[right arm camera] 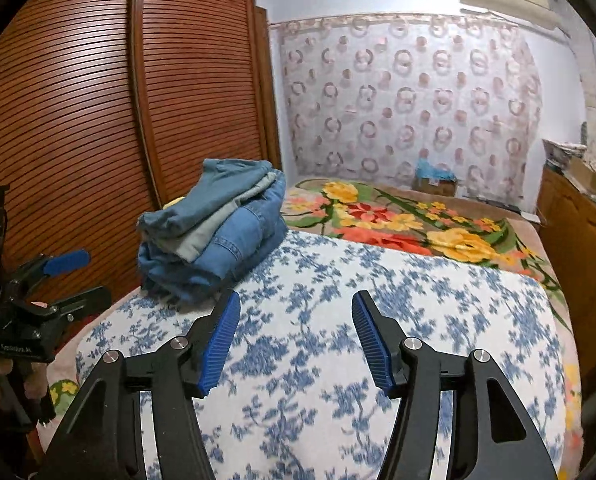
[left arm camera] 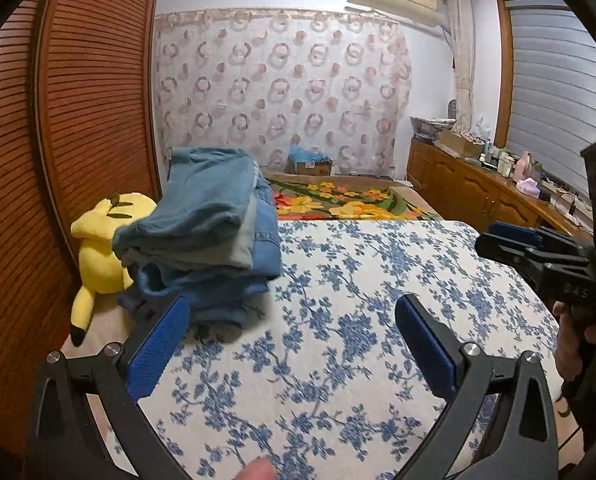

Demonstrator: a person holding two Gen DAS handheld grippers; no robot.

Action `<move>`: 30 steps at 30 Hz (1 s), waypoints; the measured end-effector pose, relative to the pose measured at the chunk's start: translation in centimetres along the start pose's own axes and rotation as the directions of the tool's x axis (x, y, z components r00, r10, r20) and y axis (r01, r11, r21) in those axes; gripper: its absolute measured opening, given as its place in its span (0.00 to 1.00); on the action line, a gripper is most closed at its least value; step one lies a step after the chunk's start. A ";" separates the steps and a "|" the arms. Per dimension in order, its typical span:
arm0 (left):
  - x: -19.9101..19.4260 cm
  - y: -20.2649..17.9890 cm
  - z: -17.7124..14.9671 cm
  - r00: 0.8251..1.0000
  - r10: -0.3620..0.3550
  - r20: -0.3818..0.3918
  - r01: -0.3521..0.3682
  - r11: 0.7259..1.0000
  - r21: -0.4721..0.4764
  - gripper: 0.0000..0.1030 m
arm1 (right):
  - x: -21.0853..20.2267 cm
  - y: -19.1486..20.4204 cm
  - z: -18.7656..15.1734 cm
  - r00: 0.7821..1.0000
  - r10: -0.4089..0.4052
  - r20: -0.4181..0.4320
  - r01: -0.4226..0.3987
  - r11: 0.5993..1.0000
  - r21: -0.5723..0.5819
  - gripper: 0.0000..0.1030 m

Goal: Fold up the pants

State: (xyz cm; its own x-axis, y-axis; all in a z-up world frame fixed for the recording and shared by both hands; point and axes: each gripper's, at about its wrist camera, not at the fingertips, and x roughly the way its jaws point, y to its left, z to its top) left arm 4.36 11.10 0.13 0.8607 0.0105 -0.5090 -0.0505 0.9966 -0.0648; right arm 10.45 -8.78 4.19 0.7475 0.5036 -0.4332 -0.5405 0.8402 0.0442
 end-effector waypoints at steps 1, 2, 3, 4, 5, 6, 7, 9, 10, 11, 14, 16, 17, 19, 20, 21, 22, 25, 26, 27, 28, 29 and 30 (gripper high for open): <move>0.1 -0.2 -0.2 1.000 -0.007 -0.005 0.007 1.000 0.000 1.00 | -0.4 0.0 -0.3 1.000 -0.003 -0.001 0.003 1.000 0.010 0.61; 0.1 -0.4 -0.3 1.000 -0.009 -0.009 0.009 1.000 0.002 1.00 | -0.8 -0.1 -0.7 1.000 -0.004 -0.002 0.004 1.000 0.017 0.62; 0.2 -0.7 -0.4 1.000 -0.007 -0.012 0.007 1.000 0.008 1.00 | -1.2 -0.1 -1.0 1.000 -0.010 -0.002 0.010 1.000 0.024 0.63; 0.3 -1.0 -0.5 1.000 -0.010 -0.014 0.010 1.000 0.014 1.00 | -1.6 -0.1 -1.3 1.000 -0.017 -0.003 0.017 0.999 0.031 0.64; 0.3 -1.3 -0.5 1.000 -0.017 -0.019 0.018 1.000 0.020 1.00 | -1.9 -0.2 -1.6 1.000 -0.024 -0.004 0.024 0.999 0.037 0.64; 0.4 -1.7 -0.6 0.999 -0.023 -0.025 0.024 0.999 0.024 1.00 | -2.2 -0.2 -1.7 1.000 -0.030 -0.005 0.030 0.999 0.045 0.64; 0.4 -2.2 -0.6 0.999 -0.031 -0.027 0.032 0.999 0.029 1.00 | -2.7 -0.3 -1.9 0.999 -0.039 -0.007 0.040 0.998 0.053 0.64; 0.3 -2.9 -0.5 0.999 -0.043 -0.026 0.044 0.998 0.038 1.00 | -3.4 -0.1 -1.9 0.998 -0.062 -0.009 0.063 0.996 0.058 0.65; 0.3 -3.2 -0.5 0.999 -0.048 -0.026 0.049 0.998 0.039 1.00 | -3.8 -0.2 -2.0 0.997 -0.074 -0.007 0.074 0.995 0.061 0.65; 0.3 -3.7 -0.4 0.998 -0.059 -0.027 0.060 0.997 0.041 1.00 | -4.4 -0.5 -2.3 0.996 -0.087 -0.006 0.087 0.994 0.065 0.65; 0.5 -4.8 0.0 0.997 -0.075 -0.030 0.077 0.996 0.048 1.00 | -5.5 -0.7 -2.5 0.994 -0.112 -0.008 0.113 0.990 0.081 0.70; 0.5 -5.4 0.3 0.996 -0.079 -0.029 0.081 0.995 0.051 1.00 | -6.2 -0.9 -2.5 0.992 -0.128 -0.010 0.129 0.987 0.100 0.76; 0.6 -5.7 0.5 0.996 -0.085 -0.026 0.086 0.995 0.052 1.00 | -6.5 -1.0 -2.5 0.990 -0.142 -0.008 0.143 0.984 0.105 0.76; 0.7 -6.3 0.9 0.995 -0.094 -0.024 0.096 0.994 0.054 1.00 | -7.2 -1.2 -2.4 0.986 -0.168 -0.001 0.167 0.980 0.104 0.77; 0.7 -6.5 1.1 0.995 -0.098 -0.023 0.099 0.994 0.055 1.00 | -7.4 -1.2 -2.3 0.984 -0.181 0.000 0.180 0.978 0.103 0.78; 0.7 -6.8 1.3 0.995 -0.102 -0.021 0.103 0.993 0.056 1.00 | -7.6 -1.3 -2.3 0.981 -0.192 -0.001 0.191 0.976 0.102 0.78; 0.7 -7.1 1.5 0.994 -0.109 -0.016 0.109 0.992 0.058 1.00 | -7.9 -1.2 -2.2 0.979 -0.204 0.000 0.203 0.974 0.103 0.78; 0.2 -7.8 2.1 0.993 -0.116 -0.001 0.116 0.991 0.069 1.00 | -8.5 -1.2 -2.3 0.974 -0.228 0.011 0.226 0.968 0.108 0.78; 0.1 -7.9 2.3 0.993 -0.115 0.003 0.115 0.991 0.072 1.00 | -8.7 -1.3 -2.4 0.972 -0.235 0.014 0.232 0.966 0.110 0.78; -0.1 -8.1 2.5 0.994 -0.113 0.008 0.112 0.991 0.077 1.00 | -8.9 -1.3 -2.4 0.970 -0.241 0.021 0.238 0.965 0.113 0.78; -0.4 -8.2 2.8 0.994 -0.112 0.016 0.111 0.991 0.079 1.00 | -9.3 -1.1 -2.2 0.969 -0.244 0.030 0.239 0.964 0.119 0.78; -0.5 -8.3 3.0 0.993 -0.112 0.021 0.110 0.991 0.080 1.00 | -9.5 -1.2 -2.4 0.969 -0.245 0.036 0.239 0.963 0.121 0.78; -0.8 -8.3 3.2 0.993 -0.113 0.029 0.110 0.991 0.080 1.00 | -9.8 -1.1 -2.3 0.967 -0.251 0.043 0.244 0.962 0.123 0.78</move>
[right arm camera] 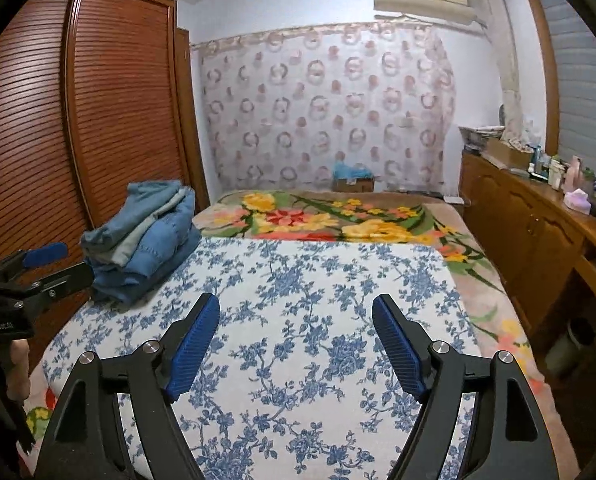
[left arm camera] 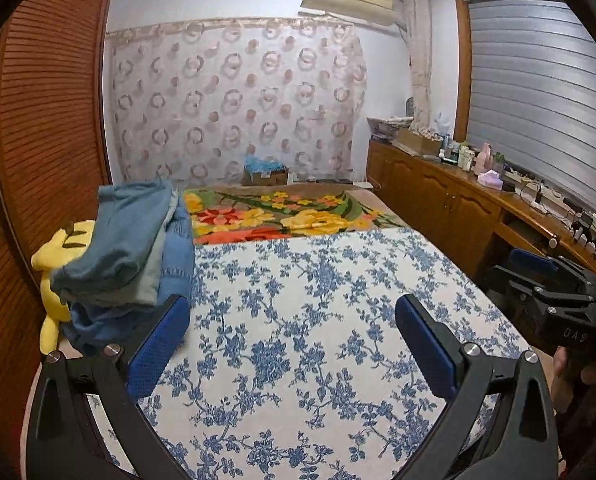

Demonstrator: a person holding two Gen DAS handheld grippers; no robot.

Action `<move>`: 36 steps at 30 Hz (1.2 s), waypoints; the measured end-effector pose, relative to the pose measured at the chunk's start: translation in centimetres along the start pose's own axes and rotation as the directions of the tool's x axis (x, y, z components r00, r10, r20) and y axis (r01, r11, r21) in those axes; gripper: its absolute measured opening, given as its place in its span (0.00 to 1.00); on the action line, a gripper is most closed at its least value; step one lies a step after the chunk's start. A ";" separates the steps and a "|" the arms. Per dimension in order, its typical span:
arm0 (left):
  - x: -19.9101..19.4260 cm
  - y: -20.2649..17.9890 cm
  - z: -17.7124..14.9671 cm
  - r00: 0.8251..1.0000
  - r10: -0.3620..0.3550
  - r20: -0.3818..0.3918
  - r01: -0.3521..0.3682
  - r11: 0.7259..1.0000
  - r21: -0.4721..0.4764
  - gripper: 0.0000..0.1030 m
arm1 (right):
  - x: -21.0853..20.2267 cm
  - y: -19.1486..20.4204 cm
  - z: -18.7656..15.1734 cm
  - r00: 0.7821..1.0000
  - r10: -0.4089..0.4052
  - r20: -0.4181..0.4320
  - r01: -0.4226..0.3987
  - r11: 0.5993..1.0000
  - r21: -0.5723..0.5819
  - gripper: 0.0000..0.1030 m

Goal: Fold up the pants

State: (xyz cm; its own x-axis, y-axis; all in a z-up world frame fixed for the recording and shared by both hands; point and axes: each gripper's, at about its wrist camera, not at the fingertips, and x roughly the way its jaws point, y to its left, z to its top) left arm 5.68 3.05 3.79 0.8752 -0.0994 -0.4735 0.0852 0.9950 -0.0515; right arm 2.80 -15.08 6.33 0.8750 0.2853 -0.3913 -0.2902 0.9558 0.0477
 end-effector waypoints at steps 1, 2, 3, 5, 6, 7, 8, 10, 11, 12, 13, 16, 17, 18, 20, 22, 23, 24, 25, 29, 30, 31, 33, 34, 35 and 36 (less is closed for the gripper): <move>-0.3 0.0 0.2 1.000 0.004 0.007 -0.004 1.000 0.002 1.00 | -0.1 -0.1 0.0 1.000 -0.004 0.006 0.004 1.000 0.001 0.78; -0.5 -0.1 0.3 1.000 0.008 0.012 -0.008 1.000 0.004 1.00 | -0.4 -0.1 0.0 1.000 -0.009 0.016 0.009 1.000 0.001 0.78; -0.8 -0.1 0.4 1.000 0.012 0.016 -0.012 1.000 0.007 1.00 | -0.7 -0.1 0.1 1.000 -0.014 0.025 0.014 1.000 0.001 0.78; -1.5 -0.2 0.4 1.000 0.013 0.026 -0.013 1.000 0.010 1.00 | -1.0 0.0 0.1 0.999 -0.026 0.034 0.026 1.000 0.002 0.78; -1.8 -0.2 0.4 0.999 0.012 0.032 -0.013 1.000 0.011 1.00 | -1.0 0.1 0.0 0.999 -0.029 0.039 0.028 1.000 0.004 0.78; -2.1 -0.2 0.4 0.999 0.015 0.038 -0.015 1.000 0.013 1.00 | -1.3 0.2 -0.1 0.998 -0.030 0.046 0.030 1.000 0.006 0.78; -2.4 -0.2 0.4 0.999 0.018 0.045 -0.019 1.000 0.014 1.00 | -1.5 0.2 -0.1 0.998 -0.031 0.053 0.030 1.000 0.009 0.78; -3.0 -0.2 0.4 0.998 0.025 0.055 -0.026 0.999 0.018 1.00 | -1.7 0.4 -0.2 0.998 -0.027 0.064 0.027 1.000 0.011 0.78; -3.2 -0.2 0.5 0.998 0.027 0.060 -0.028 0.999 0.020 1.00 | -1.8 0.4 -0.3 0.997 -0.029 0.069 0.028 1.000 0.010 0.78; -3.4 -0.2 0.5 0.997 0.028 0.065 -0.030 0.999 0.020 1.00 | -1.9 0.5 -0.4 0.997 -0.029 0.073 0.029 1.000 0.008 0.78; -3.5 -0.2 0.6 0.997 0.029 0.068 -0.031 0.999 0.018 1.00 | -1.9 0.5 -0.5 0.997 -0.028 0.077 0.028 1.000 0.006 0.78; -3.8 0.0 0.6 0.997 0.032 0.075 -0.033 0.999 0.014 1.00 | -1.9 0.5 -0.7 0.996 -0.032 0.087 0.032 0.999 -0.001 0.78; -3.8 0.0 0.6 0.997 0.034 0.075 -0.035 0.999 0.014 1.00 | -1.8 0.5 -0.8 0.996 -0.032 0.089 0.032 0.999 -0.002 0.78; -3.8 0.0 0.6 0.997 0.036 0.075 -0.037 0.999 0.014 1.00 | -1.7 0.4 -0.9 0.995 -0.035 0.091 0.035 0.999 -0.001 0.78; -3.8 0.0 0.5 0.997 0.037 0.075 -0.038 0.999 0.014 1.00 | -1.5 0.4 -1.0 0.995 -0.041 0.090 0.042 0.999 -0.004 0.78; -3.8 0.0 0.5 0.997 0.035 0.073 -0.036 0.999 0.013 1.00 | -1.5 0.3 -1.0 0.995 -0.038 0.089 0.039 0.999 -0.005 0.78; -3.8 0.0 0.5 0.997 0.036 0.075 -0.037 0.999 0.013 1.00 | -1.6 0.3 -1.0 0.995 -0.038 0.089 0.038 0.999 -0.004 0.78; -3.8 0.0 0.5 0.997 0.037 0.074 -0.038 0.999 0.014 1.00 | -1.5 0.3 -1.0 0.995 -0.038 0.089 0.039 0.999 -0.005 0.78; -3.8 0.0 0.5 0.997 0.036 0.074 -0.037 0.999 0.014 1.00 | -1.5 0.2 -1.0 0.995 -0.039 0.090 0.039 0.999 -0.005 0.78; -3.8 0.0 0.5 0.997 0.036 0.075 -0.037 0.999 0.013 1.00 | -1.5 0.3 -1.0 0.995 -0.037 0.090 0.038 0.999 -0.004 0.78; -3.8 0.0 0.5 0.997 0.036 0.075 -0.037 0.999 0.013 1.00 | -1.6 0.3 -1.0 0.995 -0.037 0.089 0.038 0.999 -0.005 0.78; -3.8 0.0 0.5 0.997 0.035 0.075 -0.037 0.999 0.013 1.00 | -1.5 0.3 -1.0 0.995 -0.038 0.089 0.039 0.999 -0.006 0.78; -3.8 0.0 0.5 0.997 0.037 0.075 -0.038 0.999 0.014 1.00 | -1.6 0.2 -1.0 0.995 -0.035 0.089 0.036 0.999 -0.005 0.78; -3.8 0.0 0.5 0.997 0.035 0.074 -0.036 0.999 0.013 1.00 | -1.5 0.1 -1.0 0.995 -0.035 0.088 0.035 0.999 -0.004 0.78; -3.8 0.0 0.5 0.997 0.035 0.074 -0.036 0.999 0.013 1.00 | -1.5 0.1 -0.9 0.995 -0.035 0.088 0.036 0.999 -0.004 0.78; -3.8 0.0 0.5 0.997 0.036 0.074 -0.037 0.999 0.013 1.00 | -1.6 0.1 -0.9 0.995 -0.036 0.089 0.036 0.999 -0.005 0.78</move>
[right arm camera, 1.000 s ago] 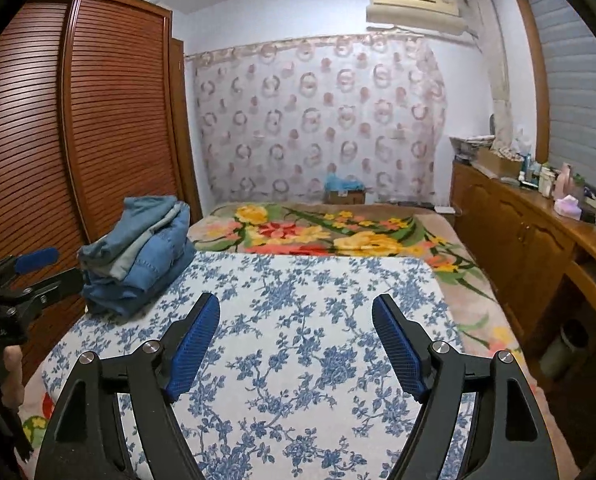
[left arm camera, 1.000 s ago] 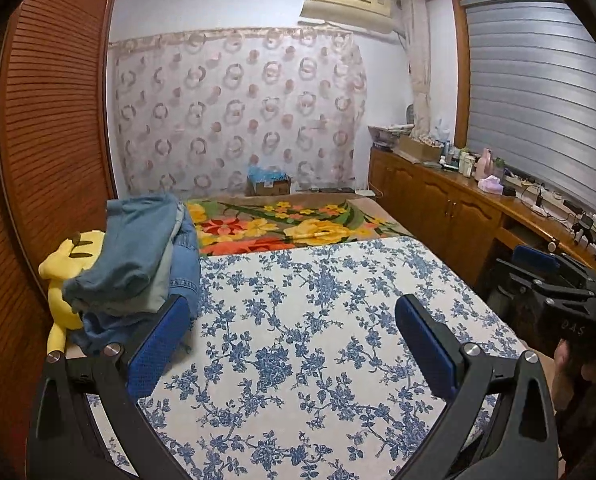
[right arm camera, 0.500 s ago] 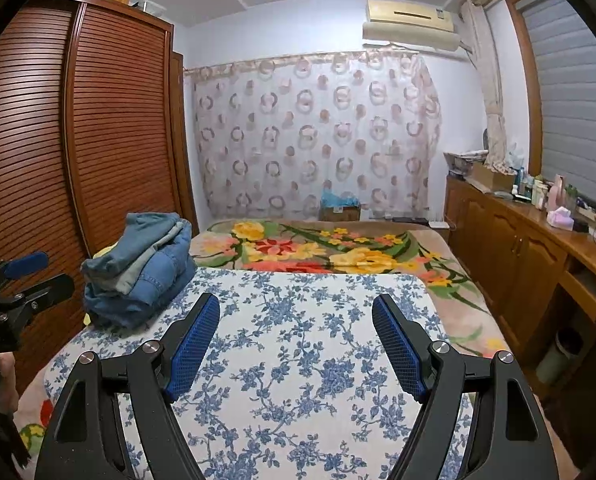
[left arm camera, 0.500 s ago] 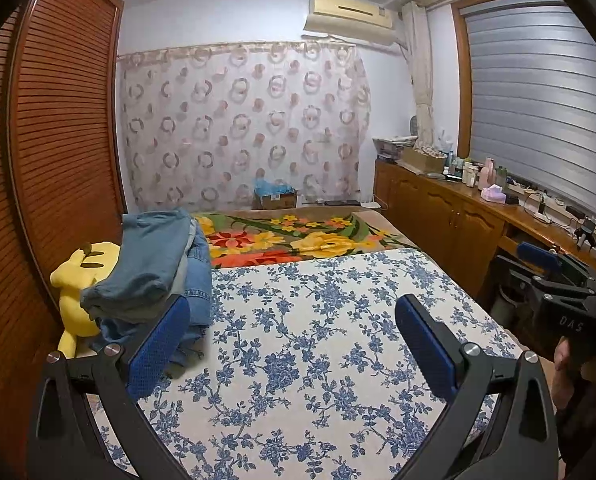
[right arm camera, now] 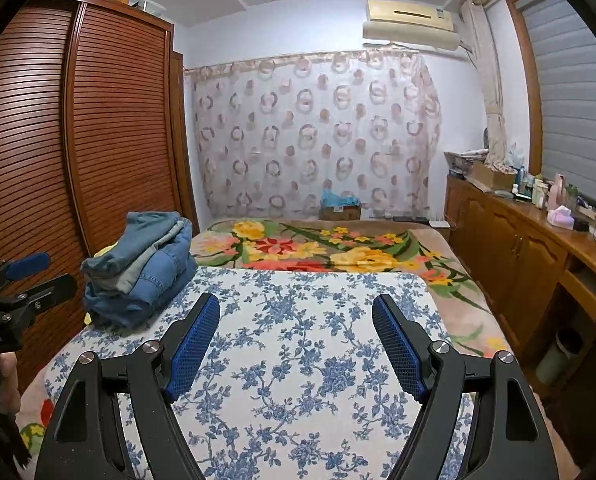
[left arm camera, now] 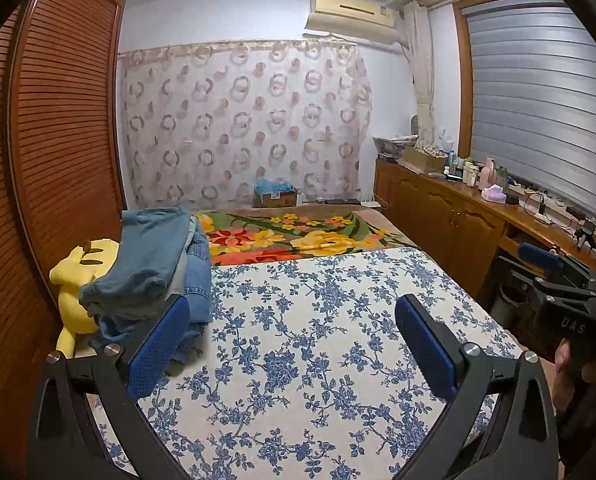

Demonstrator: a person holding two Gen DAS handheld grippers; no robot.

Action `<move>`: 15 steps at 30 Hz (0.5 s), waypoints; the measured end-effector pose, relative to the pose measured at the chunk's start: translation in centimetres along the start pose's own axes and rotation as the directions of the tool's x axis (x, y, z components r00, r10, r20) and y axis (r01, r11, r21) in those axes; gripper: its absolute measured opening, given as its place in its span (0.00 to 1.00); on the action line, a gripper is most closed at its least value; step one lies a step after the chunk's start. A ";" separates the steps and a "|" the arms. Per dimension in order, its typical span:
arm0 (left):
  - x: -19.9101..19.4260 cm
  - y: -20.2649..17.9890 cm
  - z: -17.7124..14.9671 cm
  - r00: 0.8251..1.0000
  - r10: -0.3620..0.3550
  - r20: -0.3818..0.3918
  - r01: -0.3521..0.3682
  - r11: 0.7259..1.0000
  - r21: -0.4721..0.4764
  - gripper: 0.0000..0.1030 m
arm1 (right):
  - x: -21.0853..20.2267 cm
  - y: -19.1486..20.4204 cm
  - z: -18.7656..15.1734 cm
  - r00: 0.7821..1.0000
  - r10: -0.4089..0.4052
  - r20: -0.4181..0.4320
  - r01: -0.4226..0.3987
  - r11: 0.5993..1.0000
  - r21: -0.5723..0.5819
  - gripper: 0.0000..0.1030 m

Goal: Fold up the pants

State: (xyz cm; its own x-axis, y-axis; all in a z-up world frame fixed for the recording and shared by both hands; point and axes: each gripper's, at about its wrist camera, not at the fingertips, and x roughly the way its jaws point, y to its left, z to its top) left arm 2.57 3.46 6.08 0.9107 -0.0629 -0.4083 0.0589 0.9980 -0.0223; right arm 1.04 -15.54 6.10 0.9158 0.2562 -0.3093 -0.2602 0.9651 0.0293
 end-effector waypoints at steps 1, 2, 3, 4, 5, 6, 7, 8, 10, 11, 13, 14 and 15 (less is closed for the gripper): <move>0.0 0.0 0.0 1.000 -0.001 0.000 0.001 1.000 -0.001 1.00 | 0.0 0.0 0.0 1.000 0.001 0.000 -0.001 1.000 -0.001 0.78; 0.0 0.0 0.0 1.000 -0.001 0.000 0.001 1.000 -0.001 1.00 | 0.0 -0.1 0.0 1.000 0.000 0.000 -0.001 1.000 0.000 0.78; 0.0 0.0 -0.1 1.000 -0.001 0.000 0.001 1.000 -0.001 1.00 | 0.0 -0.1 0.0 1.000 0.001 0.000 -0.001 1.000 0.000 0.78; 0.0 0.0 -0.1 1.000 -0.001 0.000 0.001 1.000 -0.001 1.00 | 0.0 -0.2 0.0 1.000 0.002 0.000 -0.002 1.000 0.000 0.78; 0.0 0.0 -0.1 1.000 0.000 0.000 0.000 1.000 -0.001 1.00 | 0.0 -0.1 0.0 1.000 0.001 0.000 -0.001 1.000 0.000 0.78; 0.0 0.0 -0.1 1.000 0.000 0.000 0.000 1.000 -0.001 1.00 | 0.0 -0.1 0.0 1.000 0.002 0.000 -0.002 1.000 0.000 0.78; 0.0 0.0 -0.1 1.000 0.001 0.000 -0.001 1.000 -0.001 1.00 | 0.1 -0.2 0.0 1.000 0.003 -0.001 -0.003 1.000 0.000 0.78; 0.0 0.0 -0.1 1.000 0.001 0.001 -0.001 1.000 -0.001 1.00 | 0.0 -0.2 0.0 1.000 0.003 -0.001 -0.003 1.000 0.000 0.78; 0.0 0.0 -0.1 1.000 0.000 0.000 0.000 1.000 -0.001 1.00 | -0.1 -0.2 0.1 1.000 0.004 -0.001 -0.004 1.000 0.000 0.78; 0.0 0.0 -0.1 1.000 0.000 0.000 0.000 1.000 -0.001 1.00 | -0.1 -0.3 0.1 1.000 0.005 -0.001 -0.005 1.000 0.000 0.78; 0.0 0.0 -0.1 1.000 0.000 0.000 0.000 1.000 -0.001 1.00 | -0.1 -0.3 0.1 1.000 0.005 0.000 -0.005 1.000 0.000 0.78; 0.0 0.0 -0.1 1.000 0.000 0.000 0.000 1.000 -0.001 1.00 | -0.1 -0.4 0.2 1.000 0.005 0.001 -0.005 1.000 0.000 0.78; 0.0 0.0 -0.1 1.000 0.000 0.000 0.000 1.000 -0.002 1.00 | -0.2 -0.3 0.2 1.000 0.005 0.001 -0.005 1.000 0.000 0.78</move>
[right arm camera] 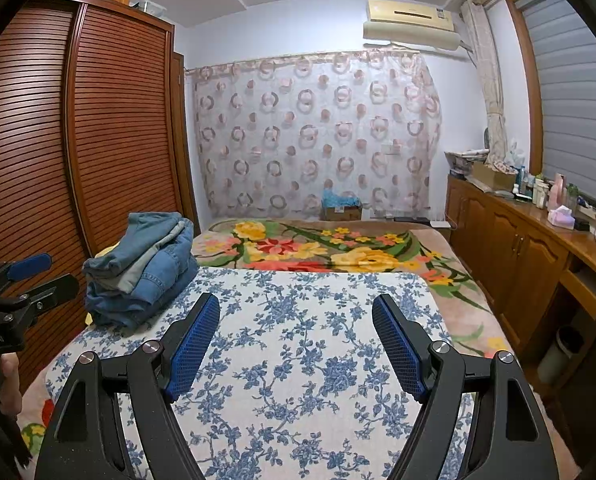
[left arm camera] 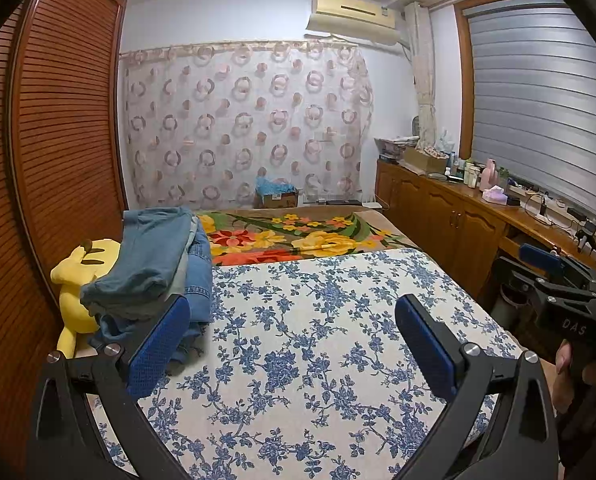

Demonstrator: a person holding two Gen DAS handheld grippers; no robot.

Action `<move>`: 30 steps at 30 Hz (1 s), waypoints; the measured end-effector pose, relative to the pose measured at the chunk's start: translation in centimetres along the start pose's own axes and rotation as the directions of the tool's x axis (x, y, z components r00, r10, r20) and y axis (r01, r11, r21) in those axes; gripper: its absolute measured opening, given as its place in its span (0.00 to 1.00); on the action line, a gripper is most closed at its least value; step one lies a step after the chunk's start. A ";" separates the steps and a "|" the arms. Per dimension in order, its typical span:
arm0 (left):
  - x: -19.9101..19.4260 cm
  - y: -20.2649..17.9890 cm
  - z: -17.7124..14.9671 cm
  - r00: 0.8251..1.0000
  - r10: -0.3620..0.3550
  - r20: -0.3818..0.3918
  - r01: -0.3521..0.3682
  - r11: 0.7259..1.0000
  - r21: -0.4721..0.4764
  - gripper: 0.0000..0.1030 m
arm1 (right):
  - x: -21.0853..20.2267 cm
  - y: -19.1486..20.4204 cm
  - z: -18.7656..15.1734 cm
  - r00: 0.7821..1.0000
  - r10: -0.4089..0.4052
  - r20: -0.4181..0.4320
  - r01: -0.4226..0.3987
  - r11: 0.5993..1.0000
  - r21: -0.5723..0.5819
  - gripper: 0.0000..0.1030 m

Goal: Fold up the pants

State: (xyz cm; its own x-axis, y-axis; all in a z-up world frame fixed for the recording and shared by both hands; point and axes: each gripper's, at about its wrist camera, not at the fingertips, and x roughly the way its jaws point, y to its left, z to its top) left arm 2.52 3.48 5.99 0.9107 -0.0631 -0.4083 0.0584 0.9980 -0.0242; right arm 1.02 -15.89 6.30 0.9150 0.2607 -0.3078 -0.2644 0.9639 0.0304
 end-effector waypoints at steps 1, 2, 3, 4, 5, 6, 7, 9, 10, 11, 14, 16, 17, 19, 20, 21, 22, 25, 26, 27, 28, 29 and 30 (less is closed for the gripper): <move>0.0 0.0 0.0 1.000 -0.001 0.000 0.001 1.000 0.000 1.00 | 0.0 -0.1 0.0 1.000 0.000 0.000 0.000 1.000 0.000 0.78; 0.0 0.0 0.0 1.000 -0.001 0.001 0.001 1.000 0.001 1.00 | 0.0 -0.1 0.0 1.000 0.000 0.001 0.000 1.000 0.000 0.78; 0.0 0.0 0.0 1.000 0.000 0.000 0.000 1.000 0.001 1.00 | 0.0 -0.2 0.1 1.000 0.000 0.000 0.000 1.000 -0.001 0.78; 0.0 0.0 0.0 1.000 0.000 0.000 0.000 1.000 0.001 1.00 | 0.0 -0.1 0.0 1.000 -0.001 0.001 0.001 1.000 0.000 0.78; 0.0 0.0 0.0 1.000 -0.001 0.000 0.001 1.000 0.001 1.00 | 0.0 -0.1 0.0 1.000 -0.001 0.000 0.001 1.000 0.000 0.78; 0.0 0.0 0.0 1.000 -0.001 0.000 0.001 1.000 0.001 1.00 | 0.0 -0.1 0.0 1.000 0.000 0.000 0.000 1.000 0.000 0.78; 0.0 0.0 0.0 1.000 0.000 0.001 0.000 1.000 0.002 1.00 | 0.0 -0.2 0.0 1.000 0.000 0.000 0.000 1.000 0.000 0.78; 0.0 0.0 0.0 1.000 -0.001 0.001 0.001 1.000 0.001 1.00 | 0.0 -0.2 0.0 1.000 0.000 0.000 0.000 1.000 0.000 0.78; 0.0 0.0 0.0 1.000 -0.001 0.001 0.001 1.000 0.001 1.00 | 0.0 -0.2 0.0 1.000 0.001 0.001 -0.001 1.000 0.000 0.78; 0.0 0.0 0.0 1.000 0.000 0.001 0.000 1.000 0.001 1.00 | 0.0 -0.2 0.0 1.000 0.001 0.001 -0.001 1.000 -0.001 0.78; 0.0 0.0 0.0 1.000 0.000 0.001 0.000 1.000 0.002 1.00 | 0.0 -0.3 0.0 1.000 0.000 0.002 0.000 1.000 0.000 0.78; 0.0 0.0 0.0 1.000 0.000 0.001 0.000 1.000 0.002 1.00 | 0.0 -0.3 0.0 1.000 -0.001 0.003 0.001 1.000 -0.001 0.78; 0.0 0.0 0.0 1.000 0.000 0.001 0.000 1.000 0.002 1.00 | 0.1 -0.3 0.0 1.000 0.000 0.002 0.000 1.000 0.000 0.78; 0.0 0.0 0.0 1.000 0.000 0.002 0.000 1.000 0.002 1.00 | 0.1 -0.2 -0.1 1.000 0.000 0.001 0.000 1.000 0.001 0.78; 0.0 0.0 0.0 1.000 0.000 0.002 0.000 1.000 0.002 1.00 | 0.1 -0.2 -0.1 1.000 0.000 0.001 0.000 1.000 0.000 0.78; 0.0 0.0 0.0 1.000 0.000 0.002 0.000 1.000 0.001 1.00 | 0.2 -0.3 0.0 1.000 0.001 0.001 -0.001 1.000 0.000 0.78; 0.0 0.0 0.0 1.000 0.000 0.001 0.000 1.000 0.002 1.00 | 0.1 -0.2 -0.1 1.000 0.001 0.000 -0.001 1.000 0.000 0.78; -0.1 0.0 0.0 1.000 0.000 0.002 0.000 1.000 0.002 1.00 | 0.1 -0.2 -0.1 1.000 0.001 -0.001 -0.001 1.000 0.000 0.78; -0.1 -0.1 0.0 1.000 0.000 0.002 0.000 1.000 0.002 1.00 | 0.2 -0.2 -0.1 1.000 0.002 -0.001 -0.002 1.000 0.000 0.78; -0.1 -0.1 0.0 1.000 0.001 0.002 -0.001 1.000 0.002 1.00 | 0.2 -0.2 -0.1 1.000 0.000 -0.001 0.000 1.000 0.000 0.78; -0.1 -0.1 0.0 1.000 0.001 0.002 -0.001 1.000 0.002 1.00 | 0.2 -0.2 -0.1 1.000 0.001 -0.001 -0.001 1.000 0.001 0.78; -0.1 -0.1 0.0 1.000 0.001 0.002 -0.001 1.000 0.001 1.00 | 0.2 -0.2 -0.1 1.000 0.002 -0.001 -0.002 1.000 0.000 0.78; -0.1 -0.1 0.0 1.000 0.001 0.002 -0.001 1.000 0.002 1.00 | 0.2 -0.2 -0.1 1.000 0.001 0.000 -0.001 1.000 0.000 0.78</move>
State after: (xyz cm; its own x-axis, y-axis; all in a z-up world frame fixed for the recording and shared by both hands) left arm 2.46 3.42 5.99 0.9116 -0.0622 -0.4064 0.0581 0.9981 -0.0224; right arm 1.21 -16.04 6.13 0.9146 0.2620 -0.3080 -0.2657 0.9636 0.0309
